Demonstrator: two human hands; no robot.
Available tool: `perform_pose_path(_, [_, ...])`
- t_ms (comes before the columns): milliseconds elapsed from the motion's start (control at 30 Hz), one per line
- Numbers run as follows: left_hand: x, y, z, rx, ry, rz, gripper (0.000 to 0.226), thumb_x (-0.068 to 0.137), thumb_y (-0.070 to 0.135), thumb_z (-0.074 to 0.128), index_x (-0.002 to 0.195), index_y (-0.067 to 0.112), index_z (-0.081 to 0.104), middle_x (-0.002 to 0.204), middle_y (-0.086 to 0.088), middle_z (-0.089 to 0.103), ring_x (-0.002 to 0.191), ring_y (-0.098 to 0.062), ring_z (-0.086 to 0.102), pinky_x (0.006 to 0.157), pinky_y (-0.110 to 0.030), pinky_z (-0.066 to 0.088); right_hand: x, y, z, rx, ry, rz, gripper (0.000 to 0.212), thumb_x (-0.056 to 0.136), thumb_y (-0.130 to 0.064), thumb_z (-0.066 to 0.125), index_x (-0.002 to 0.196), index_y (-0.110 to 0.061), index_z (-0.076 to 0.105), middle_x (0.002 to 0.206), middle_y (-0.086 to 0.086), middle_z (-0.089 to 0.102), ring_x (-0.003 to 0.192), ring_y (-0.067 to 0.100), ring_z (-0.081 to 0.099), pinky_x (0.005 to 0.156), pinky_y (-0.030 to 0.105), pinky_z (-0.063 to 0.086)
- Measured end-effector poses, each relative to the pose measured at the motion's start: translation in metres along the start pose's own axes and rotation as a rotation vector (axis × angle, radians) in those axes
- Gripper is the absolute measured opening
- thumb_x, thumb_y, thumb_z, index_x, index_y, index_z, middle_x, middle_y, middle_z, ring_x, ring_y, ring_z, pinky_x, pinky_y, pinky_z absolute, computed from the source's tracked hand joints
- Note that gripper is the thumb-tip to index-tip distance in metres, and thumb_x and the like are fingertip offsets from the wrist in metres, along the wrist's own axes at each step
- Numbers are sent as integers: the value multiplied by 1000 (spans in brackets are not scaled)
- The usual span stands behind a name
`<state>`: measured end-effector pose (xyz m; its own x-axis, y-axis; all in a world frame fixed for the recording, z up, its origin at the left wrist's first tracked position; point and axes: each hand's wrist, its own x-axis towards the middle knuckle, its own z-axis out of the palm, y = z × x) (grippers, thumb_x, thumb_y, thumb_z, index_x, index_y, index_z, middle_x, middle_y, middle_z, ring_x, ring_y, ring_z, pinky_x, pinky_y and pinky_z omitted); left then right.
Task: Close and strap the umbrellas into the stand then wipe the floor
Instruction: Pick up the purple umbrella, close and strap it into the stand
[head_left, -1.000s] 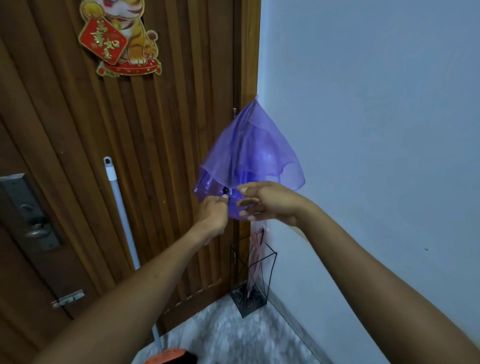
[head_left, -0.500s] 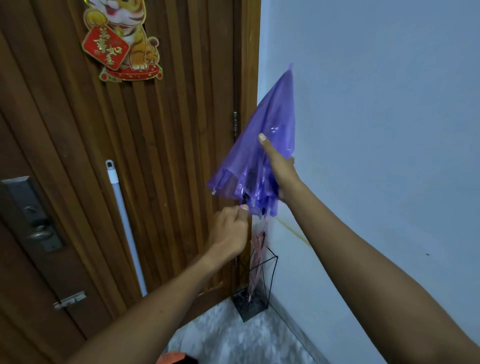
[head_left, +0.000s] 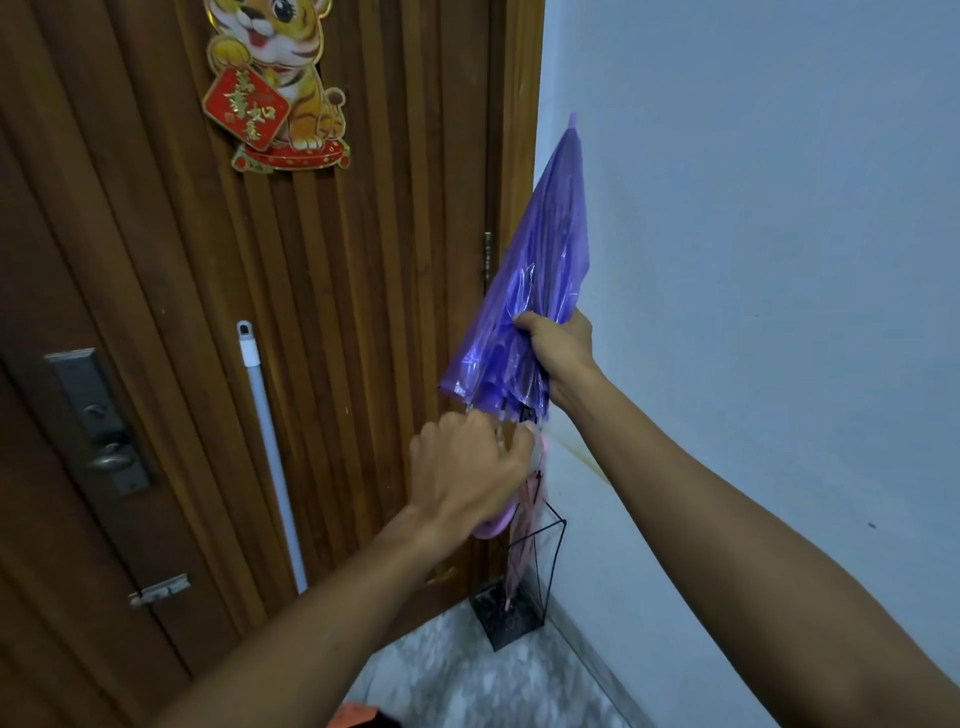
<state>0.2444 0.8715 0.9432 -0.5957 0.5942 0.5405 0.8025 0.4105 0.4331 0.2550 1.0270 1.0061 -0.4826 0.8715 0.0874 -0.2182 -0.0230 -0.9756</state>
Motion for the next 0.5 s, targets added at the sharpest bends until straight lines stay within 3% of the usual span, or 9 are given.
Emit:
perform_pose_path(167, [14, 0, -26, -198, 288, 41, 36, 80, 47, 58, 60, 18, 53, 49, 4, 53, 49, -14, 55, 53, -29, 45, -8, 1, -10, -87, -58, -36, 38, 88, -8, 68, 125, -15, 60, 110, 7, 72, 93, 25, 73, 82, 41, 62])
perform_pose_path(267, [43, -5, -26, -293, 359, -108, 35, 82, 60, 58, 91, 27, 60, 83, 10, 65, 82, -13, 62, 77, -37, 51, -16, -3, -16, -55, -201, 13, 34, 92, -5, 65, 124, -14, 61, 108, 7, 74, 90, 23, 74, 74, 34, 62])
perform_pose_path(333, [66, -11, -22, -382, 197, -319, 77, 74, 77, 58, 130, 26, 48, 124, 5, 59, 115, -18, 57, 99, -44, 45, -22, -5, -19, -42, -313, 51, 36, 93, -5, 64, 127, -14, 62, 110, 9, 75, 93, 26, 76, 78, 37, 63])
perform_pose_path(400, [83, -15, -20, -715, -53, -481, 110, 67, 83, 64, 152, 23, 25, 144, 2, 50, 126, -21, 55, 106, -43, 43, -25, -4, -20, -56, -412, 62, 35, 93, -3, 61, 126, -15, 63, 110, 9, 76, 93, 26, 76, 79, 37, 62])
perform_pose_path(433, [87, -15, -20, -922, -182, -494, 114, 65, 81, 69, 153, 21, 28, 143, 3, 52, 122, -19, 59, 104, -40, 45, -27, -5, -20, -70, -451, 60, 35, 94, -2, 59, 126, -16, 64, 109, 9, 77, 92, 26, 76, 79, 36, 62])
perform_pose_path(500, [90, -16, -16, -1120, -395, -397, 91, 67, 78, 71, 139, 25, 55, 131, 1, 67, 113, -20, 69, 99, -44, 51, -28, -5, -21, -104, -507, 71, 39, 93, 0, 56, 126, -16, 64, 108, 14, 76, 92, 30, 75, 83, 40, 62])
